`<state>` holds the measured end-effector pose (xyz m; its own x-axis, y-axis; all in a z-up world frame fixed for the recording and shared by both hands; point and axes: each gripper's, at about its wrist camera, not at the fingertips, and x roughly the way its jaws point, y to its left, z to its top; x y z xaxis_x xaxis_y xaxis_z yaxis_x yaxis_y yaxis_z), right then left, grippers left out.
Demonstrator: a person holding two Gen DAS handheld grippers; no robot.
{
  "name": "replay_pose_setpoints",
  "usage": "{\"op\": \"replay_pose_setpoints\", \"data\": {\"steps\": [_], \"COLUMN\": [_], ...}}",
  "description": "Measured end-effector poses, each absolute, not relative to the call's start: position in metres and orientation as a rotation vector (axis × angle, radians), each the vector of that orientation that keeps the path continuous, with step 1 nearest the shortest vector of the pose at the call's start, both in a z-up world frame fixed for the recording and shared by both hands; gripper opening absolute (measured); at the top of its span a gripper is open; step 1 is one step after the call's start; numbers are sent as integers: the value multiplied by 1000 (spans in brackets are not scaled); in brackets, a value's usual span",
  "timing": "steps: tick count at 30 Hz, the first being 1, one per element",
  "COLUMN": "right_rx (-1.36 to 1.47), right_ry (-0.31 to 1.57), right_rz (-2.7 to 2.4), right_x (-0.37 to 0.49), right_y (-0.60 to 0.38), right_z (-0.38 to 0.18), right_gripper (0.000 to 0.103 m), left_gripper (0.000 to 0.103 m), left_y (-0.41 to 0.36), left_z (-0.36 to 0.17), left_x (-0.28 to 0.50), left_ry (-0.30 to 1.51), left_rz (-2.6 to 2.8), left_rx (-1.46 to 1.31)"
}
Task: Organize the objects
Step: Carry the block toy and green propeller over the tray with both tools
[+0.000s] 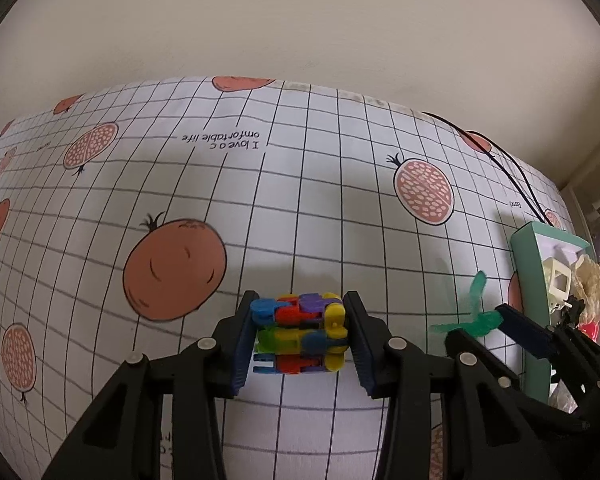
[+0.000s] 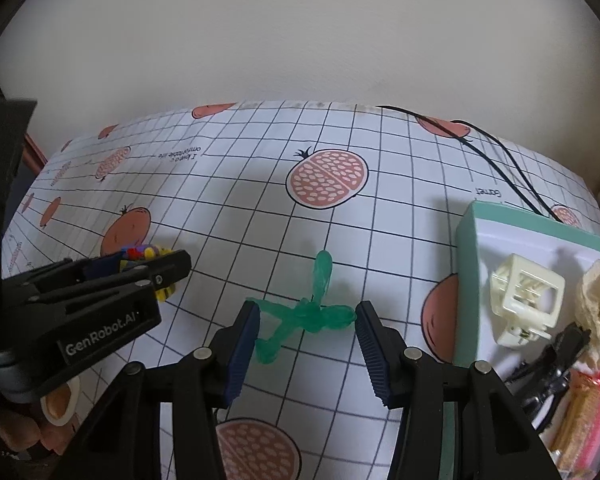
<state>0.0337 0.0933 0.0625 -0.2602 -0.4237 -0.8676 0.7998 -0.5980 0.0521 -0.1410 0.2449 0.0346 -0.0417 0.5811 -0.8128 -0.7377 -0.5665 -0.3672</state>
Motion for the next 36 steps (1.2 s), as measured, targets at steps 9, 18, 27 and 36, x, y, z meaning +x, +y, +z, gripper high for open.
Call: {"op": "replay_pose_setpoints", "data": {"steps": [9, 18, 27, 36], "right_rx": [1156, 1140, 1160, 1204], "right_ry": [467, 422, 368, 318], "right_rz": [-1960, -2006, -2055, -2116], "right_x": [45, 61, 71, 71], "right_y": [115, 148, 193, 245], "right_z": [99, 140, 164, 174], "right_gripper": [52, 52, 52, 52], "left_gripper": [44, 44, 44, 44], "left_y": [222, 197, 174, 166], "left_z": [60, 102, 127, 142], "left_x": [-132, -111, -71, -29], "left_ry": [177, 166, 156, 175], "left_rz": [1777, 1777, 1763, 1731], "left_rx": [-1299, -1294, -1293, -1271]}}
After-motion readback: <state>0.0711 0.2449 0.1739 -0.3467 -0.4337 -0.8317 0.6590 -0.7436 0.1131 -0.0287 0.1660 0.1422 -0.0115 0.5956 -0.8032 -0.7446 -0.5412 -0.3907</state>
